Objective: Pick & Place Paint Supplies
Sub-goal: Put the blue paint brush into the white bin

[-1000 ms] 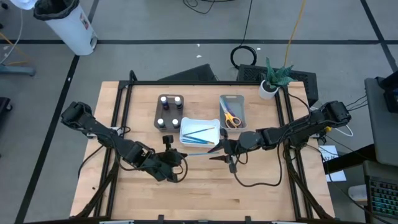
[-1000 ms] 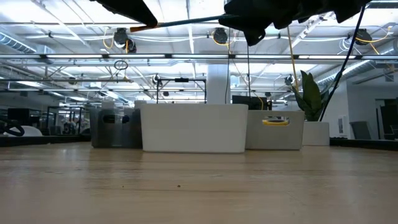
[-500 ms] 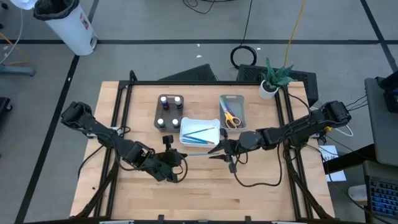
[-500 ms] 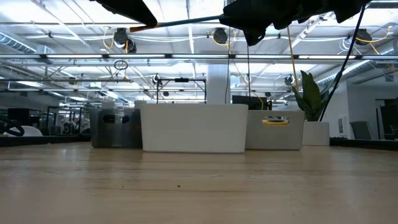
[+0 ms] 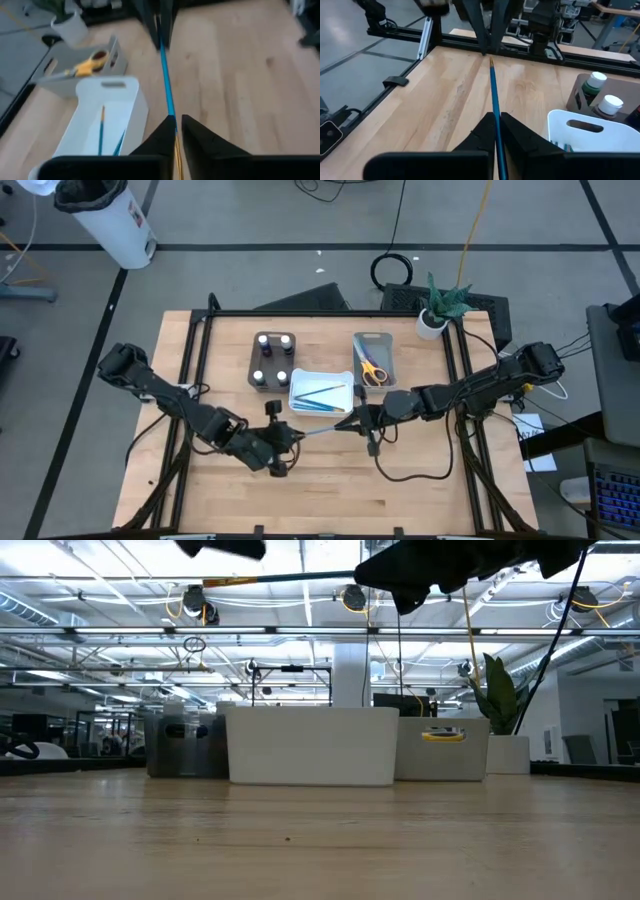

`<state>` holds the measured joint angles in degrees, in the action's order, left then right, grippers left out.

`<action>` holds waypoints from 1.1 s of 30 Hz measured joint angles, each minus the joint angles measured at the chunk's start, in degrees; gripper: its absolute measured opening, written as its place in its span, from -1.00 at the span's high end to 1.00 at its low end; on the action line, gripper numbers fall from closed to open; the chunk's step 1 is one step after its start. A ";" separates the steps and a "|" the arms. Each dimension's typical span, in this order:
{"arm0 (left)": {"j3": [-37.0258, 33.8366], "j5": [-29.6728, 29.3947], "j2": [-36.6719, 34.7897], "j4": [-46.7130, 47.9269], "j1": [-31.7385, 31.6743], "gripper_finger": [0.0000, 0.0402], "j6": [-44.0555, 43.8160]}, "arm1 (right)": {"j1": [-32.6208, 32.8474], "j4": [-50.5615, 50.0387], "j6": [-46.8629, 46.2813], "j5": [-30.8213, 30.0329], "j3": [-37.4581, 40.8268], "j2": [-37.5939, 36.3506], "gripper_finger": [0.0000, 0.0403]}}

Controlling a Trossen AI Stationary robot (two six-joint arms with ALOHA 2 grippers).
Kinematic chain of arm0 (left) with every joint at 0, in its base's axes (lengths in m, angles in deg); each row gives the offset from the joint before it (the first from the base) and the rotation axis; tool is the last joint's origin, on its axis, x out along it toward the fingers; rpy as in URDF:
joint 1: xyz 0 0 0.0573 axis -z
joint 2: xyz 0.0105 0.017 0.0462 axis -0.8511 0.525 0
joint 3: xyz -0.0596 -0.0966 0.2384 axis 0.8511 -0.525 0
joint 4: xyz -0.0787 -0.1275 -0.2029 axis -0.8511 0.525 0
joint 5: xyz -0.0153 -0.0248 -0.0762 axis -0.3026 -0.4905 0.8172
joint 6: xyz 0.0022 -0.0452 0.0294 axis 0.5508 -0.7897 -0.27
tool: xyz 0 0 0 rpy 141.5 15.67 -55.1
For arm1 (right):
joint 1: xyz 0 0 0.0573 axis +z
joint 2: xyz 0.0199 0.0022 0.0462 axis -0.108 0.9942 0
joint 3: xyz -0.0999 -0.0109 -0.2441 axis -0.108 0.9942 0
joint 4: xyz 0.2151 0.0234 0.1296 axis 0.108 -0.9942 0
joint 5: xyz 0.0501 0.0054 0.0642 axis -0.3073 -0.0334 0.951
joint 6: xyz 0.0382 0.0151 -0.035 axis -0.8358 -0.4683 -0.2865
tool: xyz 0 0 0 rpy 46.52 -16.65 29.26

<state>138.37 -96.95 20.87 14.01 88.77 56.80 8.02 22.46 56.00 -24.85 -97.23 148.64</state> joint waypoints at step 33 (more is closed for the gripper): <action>-34.59 -1.05 -46.83 -18.38 3.56 0.44 5.81 | -2.29 -1.26 -2.23 -3.09 0.04 -0.01 1.00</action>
<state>103.78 -98.00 -25.96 -4.37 92.33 62.61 5.73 21.20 53.77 -27.94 -97.19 148.63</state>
